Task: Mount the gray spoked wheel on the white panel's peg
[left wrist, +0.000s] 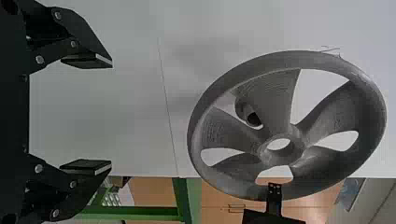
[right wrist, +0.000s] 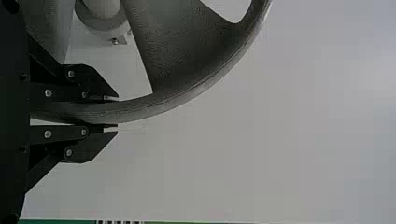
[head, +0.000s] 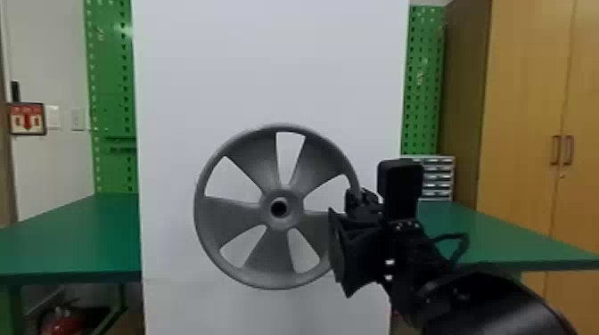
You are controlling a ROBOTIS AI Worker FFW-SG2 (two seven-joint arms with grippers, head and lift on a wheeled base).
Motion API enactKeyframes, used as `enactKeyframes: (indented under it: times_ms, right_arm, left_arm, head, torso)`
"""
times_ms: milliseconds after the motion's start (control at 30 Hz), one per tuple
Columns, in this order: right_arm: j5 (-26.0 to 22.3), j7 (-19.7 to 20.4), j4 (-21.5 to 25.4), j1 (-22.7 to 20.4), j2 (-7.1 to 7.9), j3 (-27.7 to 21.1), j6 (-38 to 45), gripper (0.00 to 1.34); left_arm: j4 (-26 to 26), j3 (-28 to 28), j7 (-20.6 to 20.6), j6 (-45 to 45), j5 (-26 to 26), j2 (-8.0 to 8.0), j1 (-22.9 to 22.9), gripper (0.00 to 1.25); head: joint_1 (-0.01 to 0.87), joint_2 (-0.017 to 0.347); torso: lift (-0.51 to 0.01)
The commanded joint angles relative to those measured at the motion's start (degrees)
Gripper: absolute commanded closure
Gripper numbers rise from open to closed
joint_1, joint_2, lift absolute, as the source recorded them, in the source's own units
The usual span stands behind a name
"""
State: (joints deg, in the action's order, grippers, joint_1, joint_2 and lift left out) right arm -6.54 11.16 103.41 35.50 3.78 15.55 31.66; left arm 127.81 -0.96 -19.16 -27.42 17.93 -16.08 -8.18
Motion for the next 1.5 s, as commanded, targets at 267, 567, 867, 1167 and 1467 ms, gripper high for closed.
enactKeyframes:
  times_ms: [267, 567, 867, 1167, 1467]
  right_arm:
    - [-1.11, 2.11, -3.22, 1.50, -0.71, 1.24, -1.25, 1.21]
    - [-1.29, 3.69, -5.33, 2.12, -0.80, 1.68, -2.04, 1.21]
    - [-1.55, 4.48, -7.44, 2.64, -0.80, 1.68, -3.09, 1.21]
    - [-1.81, 4.48, -10.07, 3.61, -1.15, 1.68, -4.41, 1.21]
    - [-1.90, 4.48, -11.66, 4.31, -1.50, 1.50, -5.29, 1.21]
  left_arm:
    - [-0.02, 0.17, 0.00, 0.00, 0.09, -0.09, 0.01, 0.48]
    - [-0.02, 0.34, 0.08, 0.00, 0.09, -0.18, 0.10, 0.48]
    - [-0.02, 0.34, 0.08, 0.00, 0.09, -0.27, 0.10, 0.48]
    - [-0.02, 0.34, 0.08, 0.09, 0.09, -0.36, 0.27, 0.48]
    - [-0.02, 0.52, 0.17, 0.00, 0.18, -0.62, 0.54, 0.48]
  head:
    - [0.123, -0.008]
    - [0.123, -0.008]
    - [0.123, -0.008]
    - [0.123, -0.008]
    - [0.123, -0.008]
  torso:
    - [-0.400]
    - [-0.400]
    - [-0.400]
    - [-0.400]
    - [-0.400]
